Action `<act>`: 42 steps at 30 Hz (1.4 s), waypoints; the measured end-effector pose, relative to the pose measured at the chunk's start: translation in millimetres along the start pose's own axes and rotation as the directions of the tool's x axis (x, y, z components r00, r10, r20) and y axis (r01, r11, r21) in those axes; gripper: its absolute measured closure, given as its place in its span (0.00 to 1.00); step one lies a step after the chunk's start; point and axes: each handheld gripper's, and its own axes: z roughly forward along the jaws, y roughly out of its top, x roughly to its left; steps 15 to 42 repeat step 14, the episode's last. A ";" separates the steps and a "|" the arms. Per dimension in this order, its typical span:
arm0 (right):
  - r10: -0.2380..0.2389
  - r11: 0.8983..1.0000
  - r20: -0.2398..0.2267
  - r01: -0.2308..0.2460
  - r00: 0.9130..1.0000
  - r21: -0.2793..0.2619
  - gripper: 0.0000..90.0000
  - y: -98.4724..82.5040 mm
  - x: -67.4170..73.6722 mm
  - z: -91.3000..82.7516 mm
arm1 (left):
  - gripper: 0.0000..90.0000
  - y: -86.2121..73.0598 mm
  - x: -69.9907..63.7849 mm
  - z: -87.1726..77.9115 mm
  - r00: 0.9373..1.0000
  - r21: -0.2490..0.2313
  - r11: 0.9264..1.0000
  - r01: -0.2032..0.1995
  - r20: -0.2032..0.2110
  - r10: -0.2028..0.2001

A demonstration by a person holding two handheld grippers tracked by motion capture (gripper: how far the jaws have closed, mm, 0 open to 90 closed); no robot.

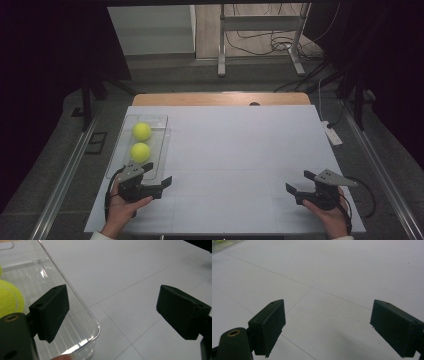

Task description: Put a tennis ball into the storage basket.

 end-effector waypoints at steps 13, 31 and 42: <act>0.006 1.000 0.000 -0.006 1.000 -0.011 0.14 0.5 -0.9 -1.2 | 0.14 0.9 2.2 0.1 1.000 0.001 1.000 0.008 0.006 -0.008; 0.005 1.000 -0.002 -0.005 1.000 -0.012 0.14 0.7 -0.8 -1.1 | 0.14 1.3 2.3 -0.2 1.000 0.000 1.000 0.009 0.005 -0.009; 0.005 1.000 -0.002 -0.005 1.000 -0.012 0.14 0.7 -0.8 -1.1 | 0.14 1.3 2.3 -0.2 1.000 0.000 1.000 0.009 0.005 -0.009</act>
